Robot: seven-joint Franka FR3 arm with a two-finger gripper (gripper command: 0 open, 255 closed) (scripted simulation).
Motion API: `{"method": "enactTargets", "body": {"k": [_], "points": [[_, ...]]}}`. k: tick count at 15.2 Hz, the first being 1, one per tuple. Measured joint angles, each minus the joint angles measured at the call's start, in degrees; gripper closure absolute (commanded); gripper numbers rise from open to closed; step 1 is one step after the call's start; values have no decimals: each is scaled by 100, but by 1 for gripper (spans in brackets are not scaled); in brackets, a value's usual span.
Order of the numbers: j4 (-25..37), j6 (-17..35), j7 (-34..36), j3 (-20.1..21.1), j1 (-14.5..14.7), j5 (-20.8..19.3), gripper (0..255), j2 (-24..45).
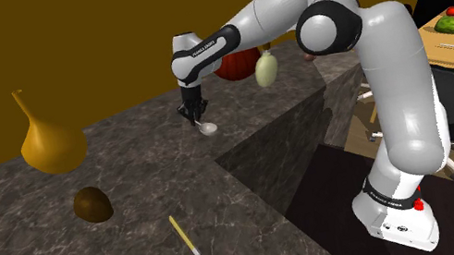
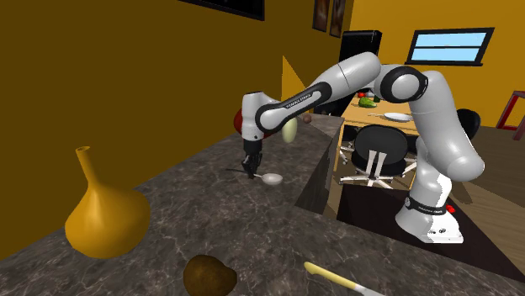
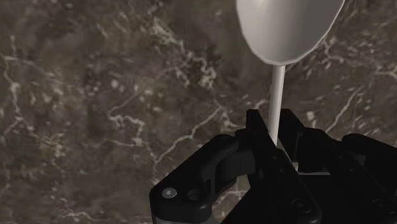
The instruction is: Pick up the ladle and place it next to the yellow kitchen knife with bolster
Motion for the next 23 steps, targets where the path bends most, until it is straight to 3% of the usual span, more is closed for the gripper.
{"method": "enactTargets", "body": {"k": [9, 23], "points": [[27, -65, 12, 0, 3, -4, 255, -38], [599, -959, 101, -11, -7, -39, 255, -367]]}}
